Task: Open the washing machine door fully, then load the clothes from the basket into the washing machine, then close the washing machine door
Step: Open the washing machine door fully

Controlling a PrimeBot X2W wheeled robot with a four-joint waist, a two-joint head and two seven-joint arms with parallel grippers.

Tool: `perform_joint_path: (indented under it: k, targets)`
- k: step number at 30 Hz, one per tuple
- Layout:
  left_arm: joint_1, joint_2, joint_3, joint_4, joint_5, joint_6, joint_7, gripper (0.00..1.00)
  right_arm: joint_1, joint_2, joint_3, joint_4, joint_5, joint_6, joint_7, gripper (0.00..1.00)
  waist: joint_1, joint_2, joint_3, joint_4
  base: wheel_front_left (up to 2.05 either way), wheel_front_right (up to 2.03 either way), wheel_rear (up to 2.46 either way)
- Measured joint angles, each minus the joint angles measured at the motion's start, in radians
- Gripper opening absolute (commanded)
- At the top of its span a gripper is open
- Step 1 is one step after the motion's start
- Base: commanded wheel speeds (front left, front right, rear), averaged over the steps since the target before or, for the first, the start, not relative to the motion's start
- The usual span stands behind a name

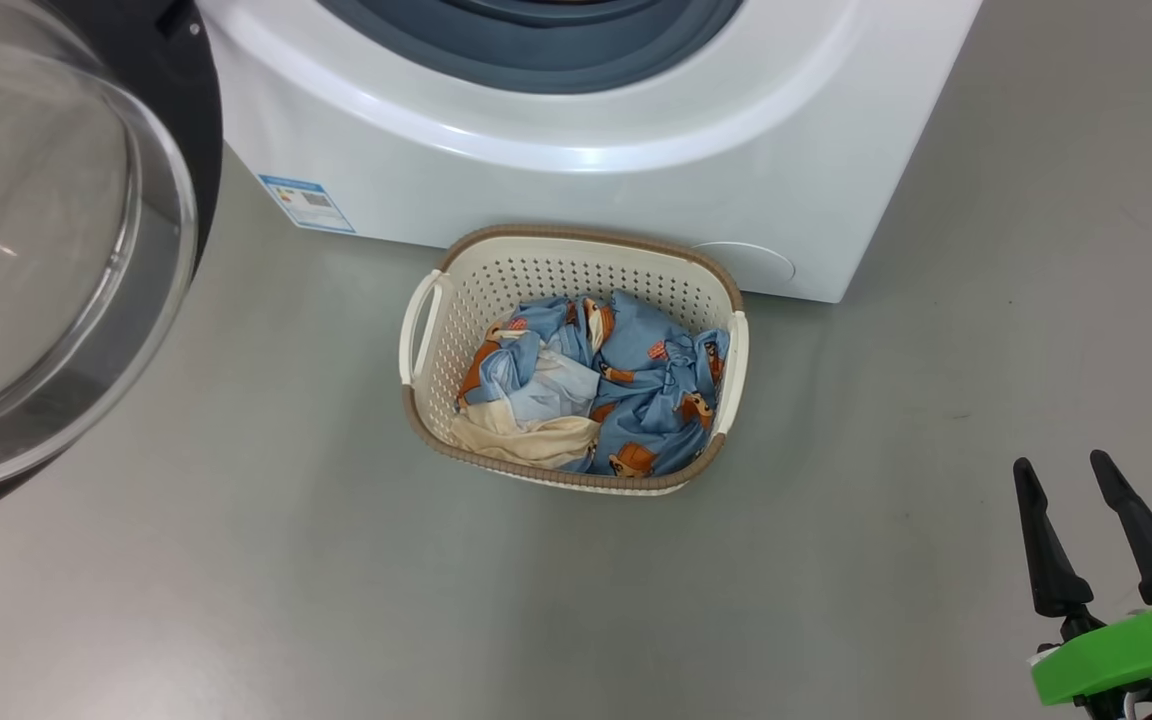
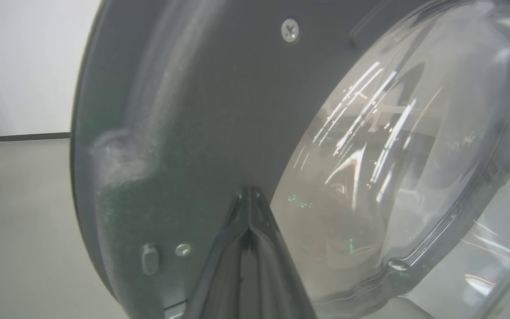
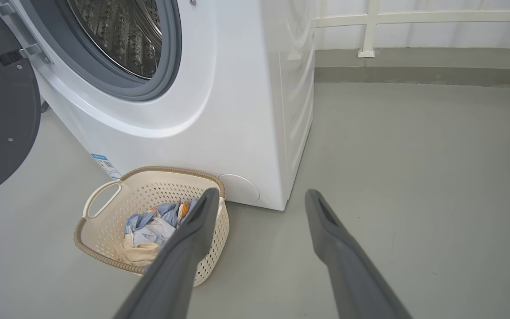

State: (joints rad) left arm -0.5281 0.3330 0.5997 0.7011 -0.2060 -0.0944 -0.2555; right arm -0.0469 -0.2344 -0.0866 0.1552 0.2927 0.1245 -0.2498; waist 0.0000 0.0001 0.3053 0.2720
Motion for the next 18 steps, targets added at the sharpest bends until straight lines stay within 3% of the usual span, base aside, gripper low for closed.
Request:
perform_joint_path:
  k: [13, 18]
  targets:
    - [0.016, -0.014, 0.021, 0.003, -0.004, -0.034, 0.000, 0.00, 0.001, 0.005, 0.009, 0.019, 0.000, 0.000, 0.000, 1.00, 0.0000, 0.0000, -0.059, -0.002, 0.00, 0.00, 0.00]
    - [0.121, -0.057, -0.059, -0.066, -0.063, -0.034, 0.000, 0.00, 0.008, 0.009, 0.011, 0.024, 0.001, 0.000, 0.000, 1.00, 0.0000, 0.0000, -0.100, -0.001, 0.00, 0.00, 0.00]
